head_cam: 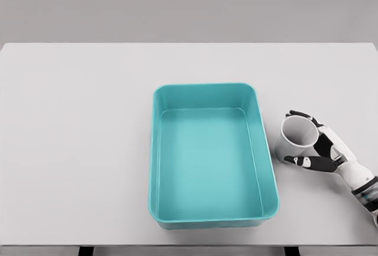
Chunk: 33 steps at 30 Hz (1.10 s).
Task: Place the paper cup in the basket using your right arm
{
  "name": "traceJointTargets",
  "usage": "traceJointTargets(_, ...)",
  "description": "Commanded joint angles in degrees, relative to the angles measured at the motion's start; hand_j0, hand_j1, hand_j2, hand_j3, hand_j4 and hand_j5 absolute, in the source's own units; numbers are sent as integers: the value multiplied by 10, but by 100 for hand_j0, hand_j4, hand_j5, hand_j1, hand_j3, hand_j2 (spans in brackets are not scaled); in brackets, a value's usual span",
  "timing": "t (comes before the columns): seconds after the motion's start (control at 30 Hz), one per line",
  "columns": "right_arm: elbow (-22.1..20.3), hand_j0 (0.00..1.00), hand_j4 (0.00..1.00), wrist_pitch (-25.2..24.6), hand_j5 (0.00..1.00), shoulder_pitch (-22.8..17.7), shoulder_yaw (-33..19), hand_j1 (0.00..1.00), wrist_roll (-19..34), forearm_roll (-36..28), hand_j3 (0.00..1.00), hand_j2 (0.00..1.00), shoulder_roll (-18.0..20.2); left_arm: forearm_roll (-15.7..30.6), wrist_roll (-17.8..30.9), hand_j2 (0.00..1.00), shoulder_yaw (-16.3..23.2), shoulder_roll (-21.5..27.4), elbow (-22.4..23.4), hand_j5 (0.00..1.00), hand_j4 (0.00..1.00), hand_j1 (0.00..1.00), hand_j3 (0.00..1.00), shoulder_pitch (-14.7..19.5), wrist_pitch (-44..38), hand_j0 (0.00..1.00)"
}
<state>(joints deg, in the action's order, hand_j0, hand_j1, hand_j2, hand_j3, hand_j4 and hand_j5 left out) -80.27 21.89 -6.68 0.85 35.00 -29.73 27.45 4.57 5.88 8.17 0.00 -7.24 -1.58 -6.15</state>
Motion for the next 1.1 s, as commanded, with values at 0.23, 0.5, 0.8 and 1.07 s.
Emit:
traceJointTargets(0.23, -2, 63, 63, 0, 63, 0, 6, 63, 0, -3, 63, 63, 1, 0, 0, 100, 0, 0, 0, 100, 100, 100, 100, 0, 0, 100)
traceJointTargets(0.5, -8, 57, 57, 0, 57, 1, 0, 57, 0, -3, 57, 57, 6, 0, 0, 100, 0, 0, -1, 100, 100, 100, 100, 0, 0, 100)
traceJointTargets(0.8, -30, 54, 54, 1, 54, 5, -16, 54, 0, -2, 54, 54, 9, 0, 0, 100, 0, 0, -1, 100, 100, 100, 100, 0, 0, 100)
traceJointTargets(1.07, -55, 53, 53, 2, 53, 4, -22, 53, 0, -3, 53, 53, 10, 0, 0, 100, 0, 0, -1, 100, 100, 100, 100, 0, 0, 100)
